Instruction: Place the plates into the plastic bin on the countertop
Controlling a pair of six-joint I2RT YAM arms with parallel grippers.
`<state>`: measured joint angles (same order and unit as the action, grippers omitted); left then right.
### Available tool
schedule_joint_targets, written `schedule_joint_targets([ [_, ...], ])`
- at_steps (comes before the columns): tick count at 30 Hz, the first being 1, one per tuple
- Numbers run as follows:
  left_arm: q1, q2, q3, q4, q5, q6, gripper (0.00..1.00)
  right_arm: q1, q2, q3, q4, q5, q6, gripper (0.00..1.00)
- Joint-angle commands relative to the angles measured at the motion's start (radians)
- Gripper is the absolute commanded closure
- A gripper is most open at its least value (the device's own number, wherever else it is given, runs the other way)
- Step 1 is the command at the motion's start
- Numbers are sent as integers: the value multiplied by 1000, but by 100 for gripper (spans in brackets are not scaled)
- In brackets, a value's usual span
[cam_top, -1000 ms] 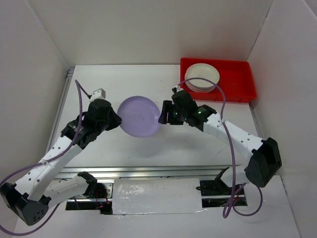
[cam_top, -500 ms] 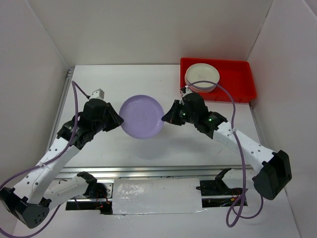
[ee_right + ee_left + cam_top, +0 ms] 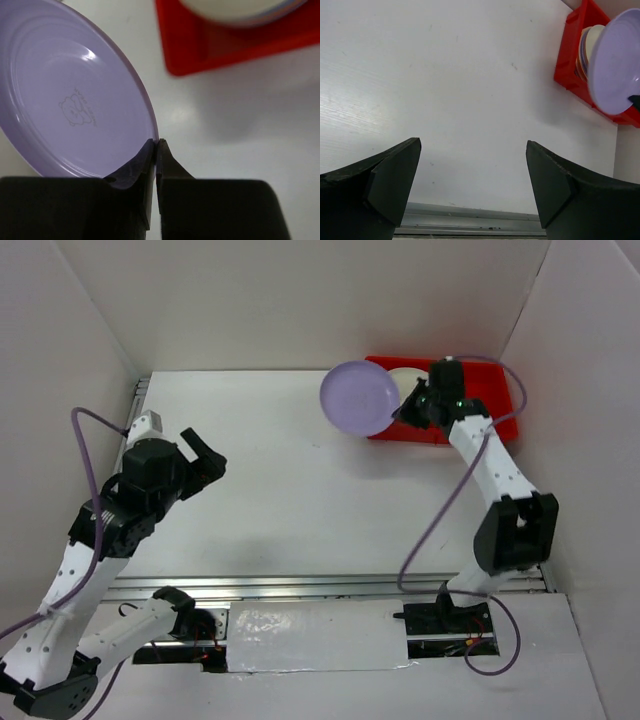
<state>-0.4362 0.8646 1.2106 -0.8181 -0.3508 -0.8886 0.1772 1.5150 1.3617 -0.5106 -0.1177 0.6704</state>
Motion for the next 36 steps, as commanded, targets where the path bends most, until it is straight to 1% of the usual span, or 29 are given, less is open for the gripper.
schedule_joint_targets([
  [1, 8, -56, 41, -95, -99, 56, 1, -129, 196, 260, -103, 50, -46, 100],
  [3, 8, -91, 27, -105, -85, 115, 1, -169, 284, 367, -167, 73, -52, 100],
  [4, 11, -98, 21, -111, -62, 134, 1, -229, 365, 414, -189, 69, -45, 100],
  [5, 13, -101, 14, -113, -50, 155, 1, -249, 399, 483, -200, 56, -40, 100],
  [7, 14, -108, -23, -115, 1, 204, 1, -292, 465, 546, -192, 32, -14, 100],
  [9, 16, -124, -81, -75, 38, 270, 1, -309, 500, 592, -183, 30, 0, 100],
  [10, 14, -128, -98, -67, 52, 284, 1, -321, 545, 664, -190, 26, 6, 100],
  [12, 16, -136, -141, -58, 33, 329, 1, -329, 597, 759, -241, 16, 15, 100],
  [13, 17, -136, -152, -55, 6, 336, 1, -329, 647, 849, -262, 35, 15, 100],
  [16, 20, -119, -175, -46, 9, 356, 1, -328, 700, 910, -289, 49, 20, 100],
  [17, 22, -107, -178, -36, 39, 369, 1, -329, 705, 907, -279, 38, 21, 93],
  [18, 24, -104, -181, -30, 44, 370, 1, -329, 705, 901, -275, 24, 21, 79],
  [19, 25, -101, -184, -23, 41, 370, 1, -326, 697, 883, -272, 13, 17, 36],
  [20, 33, -99, -187, -20, 32, 369, 1, -315, 680, 872, -266, 21, 15, 20],
  [21, 36, -96, -189, -16, 32, 372, 1, -309, 622, 849, -250, 27, 5, 16],
  [22, 42, -96, -190, -10, 33, 373, 1, -303, 585, 790, -231, 33, 0, 0],
  [23, 51, -99, -195, -6, 38, 376, 1, -297, 547, 757, -191, 18, -3, 0],
  [24, 54, -99, -197, -3, 39, 378, 1, -297, 474, 716, -180, 4, -3, 0],
  [25, 60, -98, -198, -1, 38, 378, 1, -295, 440, 706, -172, -5, -3, 0],
  [28, 79, -96, -197, 0, 38, 373, 1, -289, 314, 691, -198, -11, -28, 0],
  [29, 88, -96, -191, -3, 32, 369, 1, -286, 274, 676, -209, 4, -49, 0],
  [30, 91, -95, -186, -1, 13, 367, 1, -268, 189, 631, -216, 22, -66, 0],
  [31, 93, -93, -178, -1, 4, 366, 1, -254, 145, 602, -220, 39, -86, 0],
  [32, 94, -84, -155, -3, -7, 364, 1, -240, 98, 565, -224, 58, -136, 0],
  [33, 96, -73, -137, -7, -29, 366, 1, -223, 8, 507, -236, 114, -159, 0],
  [34, 97, -44, -87, -16, -43, 356, 1, -191, -33, 475, -264, 150, -181, 0],
  [35, 102, -29, -56, -27, -59, 350, 1, -182, -123, 435, -273, 180, -215, 0],
  [36, 103, -12, -22, -45, -83, 347, 1, -130, -180, 345, -281, 229, -229, 0],
])
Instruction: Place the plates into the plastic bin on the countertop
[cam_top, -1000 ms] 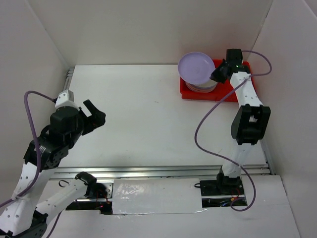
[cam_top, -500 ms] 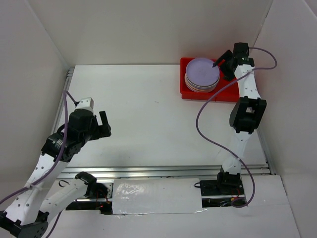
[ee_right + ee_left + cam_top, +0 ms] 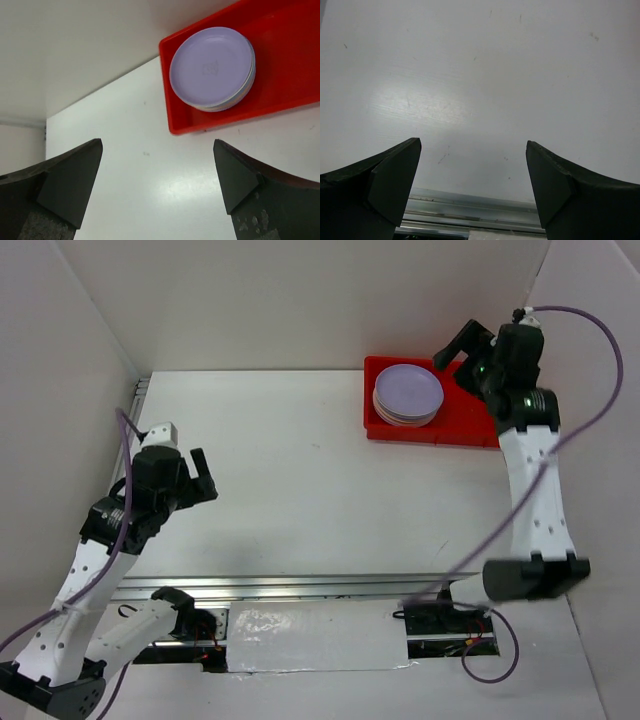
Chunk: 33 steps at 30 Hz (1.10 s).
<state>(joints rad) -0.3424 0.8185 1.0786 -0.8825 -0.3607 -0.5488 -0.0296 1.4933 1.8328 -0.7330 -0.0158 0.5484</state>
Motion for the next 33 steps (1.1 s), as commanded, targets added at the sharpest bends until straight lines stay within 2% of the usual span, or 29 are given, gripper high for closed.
schedule_joint_targets([
  [1, 10, 53, 142, 11, -84, 6, 1, 98, -213, -180, -49, 148, -117, 0],
  [3, 16, 105, 246, -13, -96, 4, 1, 141, -407, -342, -45, 180, -134, 0],
  [6, 17, 159, 372, -44, -135, 1, 1, 239, -654, -482, -62, 218, -120, 0],
  [8, 19, 173, 437, -72, -147, 6, 1, 295, -797, -513, -123, 260, -99, 0],
  [10, 19, 156, 461, -84, -146, 10, 1, 312, -876, -530, -196, 272, -99, 0],
  [14, 19, 81, 437, -104, -116, 13, 1, 313, -1036, -482, -328, 272, -119, 0],
  [19, 20, -99, 318, -107, -43, -10, 1, 292, -1101, -399, -465, 251, -166, 0],
  [24, 19, -229, 238, -107, 67, -23, 1, 329, -1170, -379, -496, 276, -151, 0],
  [27, 19, -255, 202, -102, 118, -25, 1, 350, -1202, -431, -470, 307, -143, 0],
  [33, 19, -260, 188, -121, 103, -20, 1, 359, -1229, -501, -448, 332, -123, 0],
])
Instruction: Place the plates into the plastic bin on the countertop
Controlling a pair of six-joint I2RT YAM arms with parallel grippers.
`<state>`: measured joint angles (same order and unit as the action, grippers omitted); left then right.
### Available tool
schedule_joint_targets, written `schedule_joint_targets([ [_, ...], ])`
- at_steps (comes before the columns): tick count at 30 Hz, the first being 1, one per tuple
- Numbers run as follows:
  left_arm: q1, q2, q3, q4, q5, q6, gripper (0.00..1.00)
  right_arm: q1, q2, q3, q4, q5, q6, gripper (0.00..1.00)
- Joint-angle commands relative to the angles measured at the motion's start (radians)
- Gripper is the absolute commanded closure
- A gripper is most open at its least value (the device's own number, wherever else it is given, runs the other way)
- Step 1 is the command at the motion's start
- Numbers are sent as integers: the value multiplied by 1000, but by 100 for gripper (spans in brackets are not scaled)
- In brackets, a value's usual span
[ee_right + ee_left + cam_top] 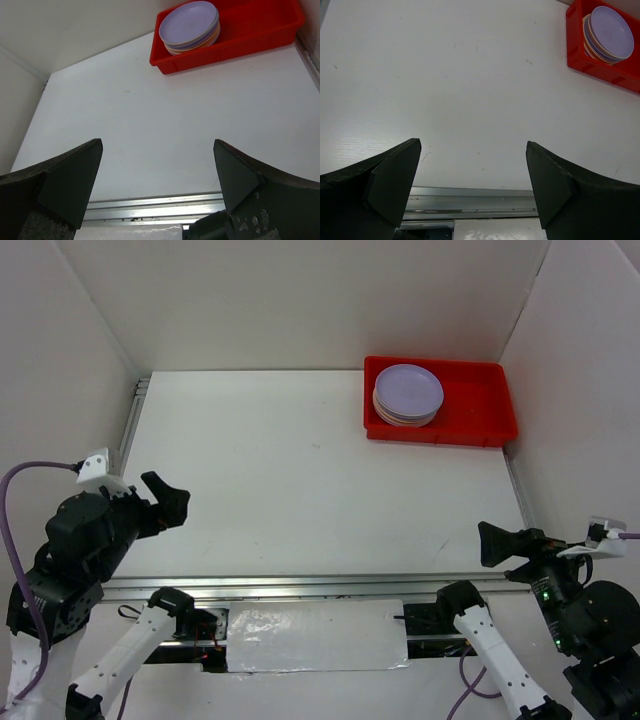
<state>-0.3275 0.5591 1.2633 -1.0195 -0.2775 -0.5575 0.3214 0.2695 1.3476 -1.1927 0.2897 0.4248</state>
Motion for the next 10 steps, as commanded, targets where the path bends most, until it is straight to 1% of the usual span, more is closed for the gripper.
schedule_joint_targets([
  [1, 5, -1, 5, 18, 15, -10, 1, 13, -1, -19, 7, 28, 3, 0],
  [7, 5, -1, -16, 32, 32, -7, 1, 18, -24, -67, 16, 51, 22, 0],
  [10, 5, -1, -33, 45, 35, -2, 1, 22, -13, -64, 7, 46, 23, 0],
])
